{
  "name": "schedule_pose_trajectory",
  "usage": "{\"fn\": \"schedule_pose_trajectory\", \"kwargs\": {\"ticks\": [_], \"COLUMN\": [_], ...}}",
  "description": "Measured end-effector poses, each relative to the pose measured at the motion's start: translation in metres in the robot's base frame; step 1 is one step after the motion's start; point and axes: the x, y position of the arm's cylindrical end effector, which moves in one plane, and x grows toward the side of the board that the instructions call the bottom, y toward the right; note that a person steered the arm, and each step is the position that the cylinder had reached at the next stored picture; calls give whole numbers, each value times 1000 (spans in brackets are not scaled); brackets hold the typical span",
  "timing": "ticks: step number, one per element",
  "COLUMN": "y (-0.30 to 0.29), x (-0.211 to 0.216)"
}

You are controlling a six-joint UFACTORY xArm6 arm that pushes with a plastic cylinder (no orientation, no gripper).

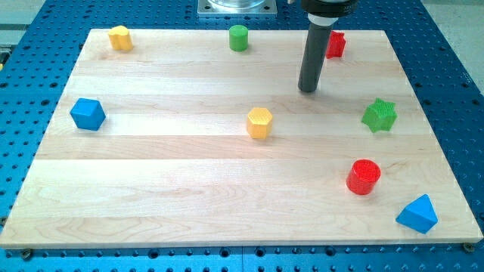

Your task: Push the green star to the right center

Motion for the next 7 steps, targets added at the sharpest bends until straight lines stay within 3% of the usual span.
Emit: {"fn": "schedule_pose_trajectory", "kwargs": {"ticks": [6, 7], "y": [-6, -28], "x": [32, 66]}}
